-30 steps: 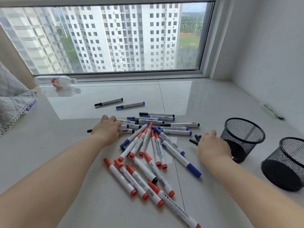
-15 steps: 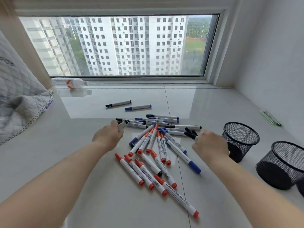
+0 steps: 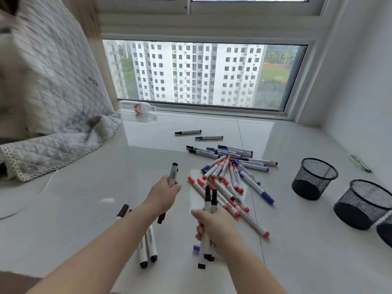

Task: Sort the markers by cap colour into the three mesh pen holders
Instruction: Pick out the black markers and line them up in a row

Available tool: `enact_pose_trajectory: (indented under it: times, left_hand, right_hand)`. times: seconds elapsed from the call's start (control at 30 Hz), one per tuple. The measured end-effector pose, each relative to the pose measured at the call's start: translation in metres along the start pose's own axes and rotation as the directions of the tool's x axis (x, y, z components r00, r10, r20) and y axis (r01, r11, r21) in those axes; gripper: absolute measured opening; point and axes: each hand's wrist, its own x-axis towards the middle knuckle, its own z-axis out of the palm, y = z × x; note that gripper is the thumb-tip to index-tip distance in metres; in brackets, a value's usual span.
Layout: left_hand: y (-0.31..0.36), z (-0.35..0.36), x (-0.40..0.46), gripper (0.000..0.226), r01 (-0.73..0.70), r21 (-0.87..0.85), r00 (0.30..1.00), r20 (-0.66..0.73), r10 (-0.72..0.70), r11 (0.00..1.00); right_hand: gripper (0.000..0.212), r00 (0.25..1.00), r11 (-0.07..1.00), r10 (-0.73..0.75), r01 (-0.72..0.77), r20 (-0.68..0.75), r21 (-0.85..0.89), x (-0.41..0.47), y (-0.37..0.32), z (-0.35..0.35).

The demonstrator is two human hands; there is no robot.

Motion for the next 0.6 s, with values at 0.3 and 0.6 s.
enact_pose_trajectory:
  times: [0.3,0.6]
  left_hand:
    - [-0.049,-0.063,-0.058,0.024,0.058,0.149,0.964,-0.267,-0.017,0.987]
    - [-0.102,-0.110,-0.064,0.039,0.331,0.463,0.935,-0.280,-0.219,0.822]
  right_hand:
    - [0.023,1.000,0.967,0.012,-0.011,0.003,-0.254,0.002,0.040,0.045]
    - [0.038,0.972,0.804,-0.209,0.107,-0.109,-0.585,0.024,0.044,0.090]
